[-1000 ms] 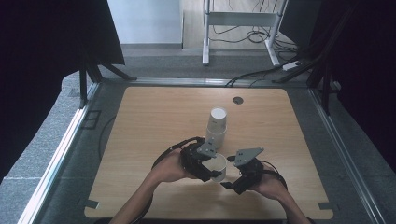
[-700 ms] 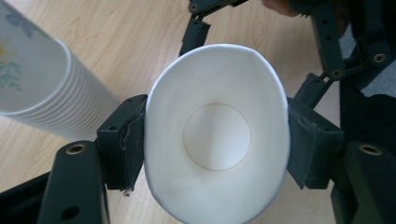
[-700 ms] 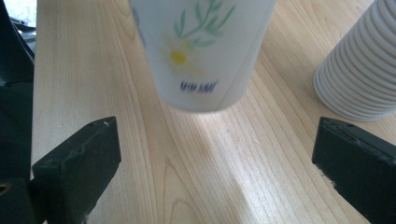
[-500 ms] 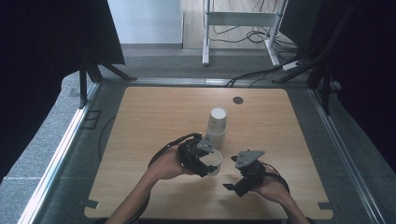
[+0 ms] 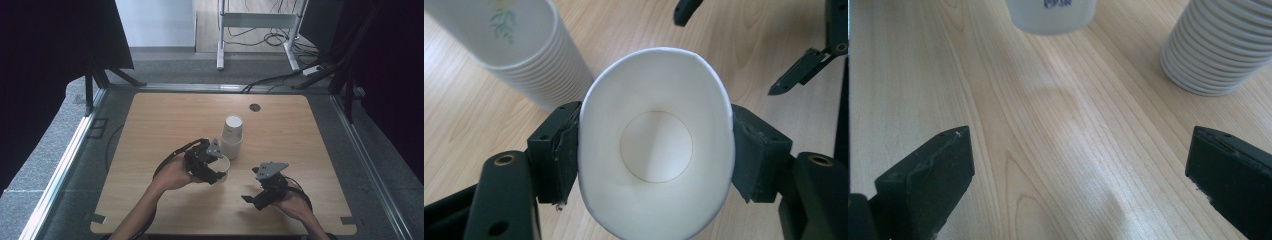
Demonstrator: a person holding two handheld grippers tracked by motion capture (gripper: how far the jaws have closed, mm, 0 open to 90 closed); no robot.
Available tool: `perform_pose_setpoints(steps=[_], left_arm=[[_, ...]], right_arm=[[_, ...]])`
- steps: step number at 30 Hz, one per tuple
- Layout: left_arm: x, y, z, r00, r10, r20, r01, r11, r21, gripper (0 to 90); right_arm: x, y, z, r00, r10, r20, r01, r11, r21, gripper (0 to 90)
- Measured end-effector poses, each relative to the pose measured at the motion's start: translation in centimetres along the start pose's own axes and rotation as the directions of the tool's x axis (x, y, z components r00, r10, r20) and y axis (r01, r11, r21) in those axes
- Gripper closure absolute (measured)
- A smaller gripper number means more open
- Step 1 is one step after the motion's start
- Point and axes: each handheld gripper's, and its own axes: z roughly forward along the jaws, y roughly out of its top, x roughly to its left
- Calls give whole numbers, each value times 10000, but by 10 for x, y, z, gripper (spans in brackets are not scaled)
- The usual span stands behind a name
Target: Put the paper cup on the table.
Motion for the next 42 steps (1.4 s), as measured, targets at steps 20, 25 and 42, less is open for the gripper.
perform_pose_setpoints(steps=[20,25,42], left_arm=[[43,-28,-3,9784,-1507,-1416,1647,9820,928,295],[53,-33,2,9686,-1740,-1774,1966,9733,1183,295],[75,-47,23,9357,-2253,-2715,2778,9449,1733,290]], right_arm=[[-7,-15,-6,9939,451,1008,-444,9990,-100,0],[-7,-17,-3,9939,434,1010,-440,9990,34,0],[-8,-19,-2,9941,514,956,-530,9985,144,2]])
